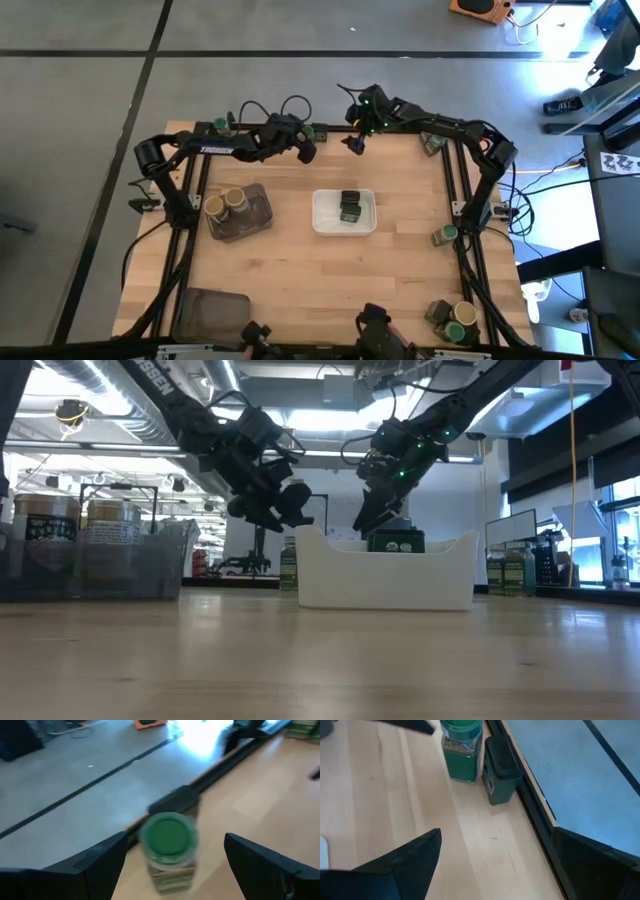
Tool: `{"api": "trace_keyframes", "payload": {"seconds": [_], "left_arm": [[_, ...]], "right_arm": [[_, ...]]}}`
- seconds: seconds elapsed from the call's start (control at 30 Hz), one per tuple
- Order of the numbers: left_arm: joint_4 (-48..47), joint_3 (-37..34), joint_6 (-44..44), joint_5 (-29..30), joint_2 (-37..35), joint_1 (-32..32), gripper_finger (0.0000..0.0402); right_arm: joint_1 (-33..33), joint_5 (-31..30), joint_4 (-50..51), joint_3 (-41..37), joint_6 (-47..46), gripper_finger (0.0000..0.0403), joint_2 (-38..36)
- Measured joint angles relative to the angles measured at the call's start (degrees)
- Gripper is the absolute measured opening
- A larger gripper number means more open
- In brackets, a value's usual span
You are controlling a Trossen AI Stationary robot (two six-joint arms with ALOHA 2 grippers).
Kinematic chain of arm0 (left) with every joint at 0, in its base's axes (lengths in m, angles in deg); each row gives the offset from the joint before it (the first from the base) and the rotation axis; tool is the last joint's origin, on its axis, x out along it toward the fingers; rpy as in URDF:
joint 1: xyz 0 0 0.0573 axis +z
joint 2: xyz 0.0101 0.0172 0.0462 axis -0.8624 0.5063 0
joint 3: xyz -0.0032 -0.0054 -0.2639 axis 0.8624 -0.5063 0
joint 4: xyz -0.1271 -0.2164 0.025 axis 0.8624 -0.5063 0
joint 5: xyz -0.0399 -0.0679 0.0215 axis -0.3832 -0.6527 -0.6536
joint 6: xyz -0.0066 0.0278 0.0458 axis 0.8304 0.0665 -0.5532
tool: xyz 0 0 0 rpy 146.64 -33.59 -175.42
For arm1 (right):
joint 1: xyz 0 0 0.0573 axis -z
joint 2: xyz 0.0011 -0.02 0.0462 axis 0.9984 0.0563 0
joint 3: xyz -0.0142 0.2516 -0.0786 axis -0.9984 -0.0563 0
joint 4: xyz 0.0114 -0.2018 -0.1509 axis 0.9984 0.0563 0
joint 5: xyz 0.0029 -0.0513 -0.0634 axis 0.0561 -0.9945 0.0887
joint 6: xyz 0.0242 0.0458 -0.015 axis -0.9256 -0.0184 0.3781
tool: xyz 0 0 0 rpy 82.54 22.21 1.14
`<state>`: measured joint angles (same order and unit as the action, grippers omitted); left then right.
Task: Sort spices by type
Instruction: Put the green seasoning bottle into the bottom black bin
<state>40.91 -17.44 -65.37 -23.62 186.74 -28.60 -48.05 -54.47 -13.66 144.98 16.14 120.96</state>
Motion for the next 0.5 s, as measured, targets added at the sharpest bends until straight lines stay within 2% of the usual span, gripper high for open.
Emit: {"api": "trace_keyframes", "payload": {"seconds": [0.13, 0.27, 0.5], "left_arm": [[0.78, 0.02, 0.91, 1.12, 0.00, 0.97, 0.0329], [1.52, 0.11, 1.15, -2.26, 1.08, 2.05, 0.0329], [5.51, 0.11, 1.07, -4.60, 4.30, 2.19, 0.0329]], "right_arm": [[-0.12, -0.10, -0.24, 0.00, 0.32, 0.0376, 0.00], [-0.08, -0.08, -1.24, 0.00, 0.36, 0.0376, 0.31], [-0.07, -0.08, -1.17, 0.00, 0.98, 0.0376, 0.59]]}}
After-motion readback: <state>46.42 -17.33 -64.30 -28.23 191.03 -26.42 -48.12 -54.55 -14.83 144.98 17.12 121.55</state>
